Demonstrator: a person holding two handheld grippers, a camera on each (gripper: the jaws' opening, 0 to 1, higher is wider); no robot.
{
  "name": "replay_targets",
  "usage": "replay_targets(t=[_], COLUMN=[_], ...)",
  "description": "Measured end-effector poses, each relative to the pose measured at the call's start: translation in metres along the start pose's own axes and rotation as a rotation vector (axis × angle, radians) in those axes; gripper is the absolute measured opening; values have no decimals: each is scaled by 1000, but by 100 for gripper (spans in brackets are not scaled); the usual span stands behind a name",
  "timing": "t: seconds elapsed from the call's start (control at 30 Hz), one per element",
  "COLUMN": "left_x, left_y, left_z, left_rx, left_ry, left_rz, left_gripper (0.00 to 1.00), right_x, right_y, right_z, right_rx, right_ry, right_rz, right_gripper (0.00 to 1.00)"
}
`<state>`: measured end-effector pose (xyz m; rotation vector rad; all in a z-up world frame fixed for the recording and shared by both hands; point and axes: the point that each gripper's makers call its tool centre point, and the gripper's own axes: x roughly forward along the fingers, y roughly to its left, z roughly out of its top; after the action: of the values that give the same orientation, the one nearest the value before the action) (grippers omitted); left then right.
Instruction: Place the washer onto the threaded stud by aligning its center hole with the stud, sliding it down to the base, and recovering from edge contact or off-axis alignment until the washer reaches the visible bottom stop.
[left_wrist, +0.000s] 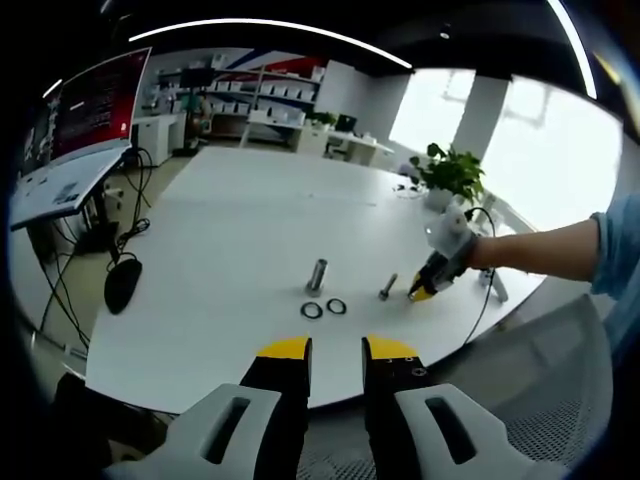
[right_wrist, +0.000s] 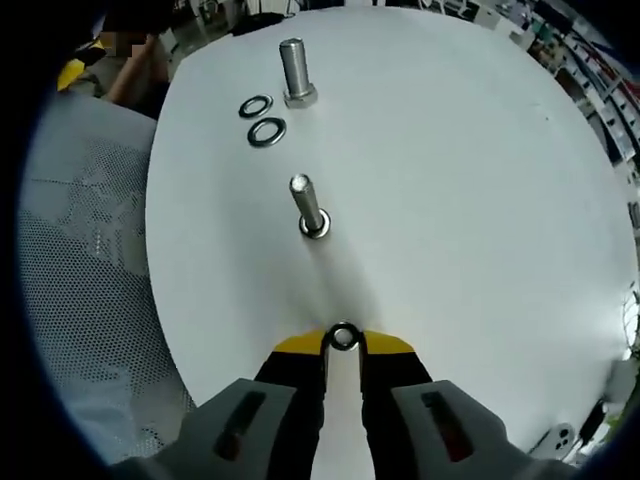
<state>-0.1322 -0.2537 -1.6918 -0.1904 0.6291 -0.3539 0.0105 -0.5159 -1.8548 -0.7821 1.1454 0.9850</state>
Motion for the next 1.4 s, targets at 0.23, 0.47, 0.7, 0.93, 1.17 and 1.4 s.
replay_targets(t=[0.23, 0.47, 0.7, 0.93, 1.17, 1.4], left_x=[0, 0, 0, 0, 0, 0], left_y=[1, 0, 0, 1, 1, 1], left_z=[0, 0, 1, 1, 0, 1], left_rx=[-1, -3, -6, -6, -6, -9], left_ry=[1, -3, -5, -4, -5, -7], left_rz=[2, 2, 4, 6, 6, 4], left_gripper=[17, 17, 17, 17, 17, 17], right_x=[-9, -30, -47, -54, -49, -42], right_y=[6, 13, 18, 21, 22, 23], right_z=[11, 37, 60, 79, 86, 84], right_rx=[-34, -82, -145, -189, -220, -247], right_ry=[-30, -87, -124, -155, -143, -106], right_rz=[-21, -17, -16, -32, -29, -20], right_gripper=[13, 13, 13, 13, 13, 13])
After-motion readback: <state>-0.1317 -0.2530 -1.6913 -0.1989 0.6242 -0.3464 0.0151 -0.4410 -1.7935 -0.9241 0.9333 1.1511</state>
